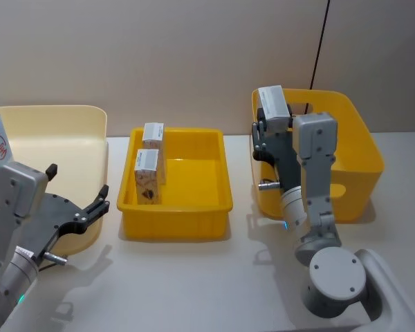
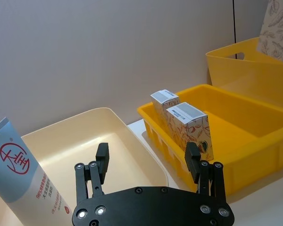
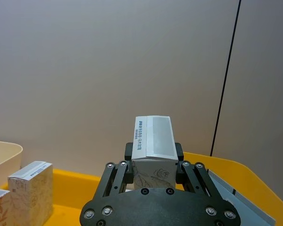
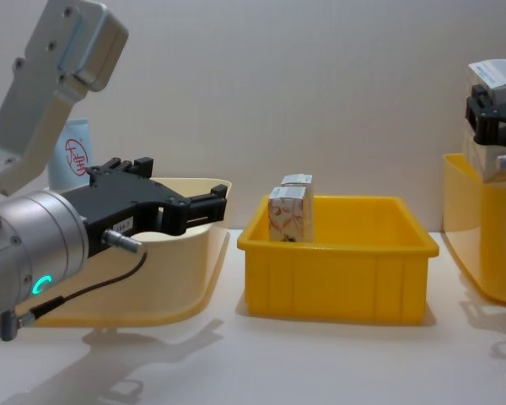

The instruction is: Bimanual collaborative sorting of washing and personal care products

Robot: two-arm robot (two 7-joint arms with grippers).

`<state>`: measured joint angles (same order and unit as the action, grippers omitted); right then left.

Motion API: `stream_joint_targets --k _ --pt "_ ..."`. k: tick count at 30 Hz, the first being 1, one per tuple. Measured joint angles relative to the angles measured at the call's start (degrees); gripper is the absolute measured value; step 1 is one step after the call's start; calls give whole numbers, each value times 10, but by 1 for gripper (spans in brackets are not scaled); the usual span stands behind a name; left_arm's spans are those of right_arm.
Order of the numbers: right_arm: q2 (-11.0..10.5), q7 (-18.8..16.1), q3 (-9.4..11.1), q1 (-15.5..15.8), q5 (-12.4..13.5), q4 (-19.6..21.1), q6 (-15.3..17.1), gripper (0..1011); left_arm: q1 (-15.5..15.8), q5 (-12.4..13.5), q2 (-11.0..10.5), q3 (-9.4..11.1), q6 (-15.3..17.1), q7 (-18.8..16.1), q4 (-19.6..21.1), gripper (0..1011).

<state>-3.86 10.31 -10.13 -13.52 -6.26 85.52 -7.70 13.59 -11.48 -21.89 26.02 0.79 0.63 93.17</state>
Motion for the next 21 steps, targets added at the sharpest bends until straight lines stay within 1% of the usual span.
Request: stream_joint_targets --k 12,21 --pt "9 18 12 13 -16 10 16 446 0 0 0 0 0 0 0 1003" --pt "15 24 21 21 -20 16 34 446 0 0 0 0 0 0 0 1003"
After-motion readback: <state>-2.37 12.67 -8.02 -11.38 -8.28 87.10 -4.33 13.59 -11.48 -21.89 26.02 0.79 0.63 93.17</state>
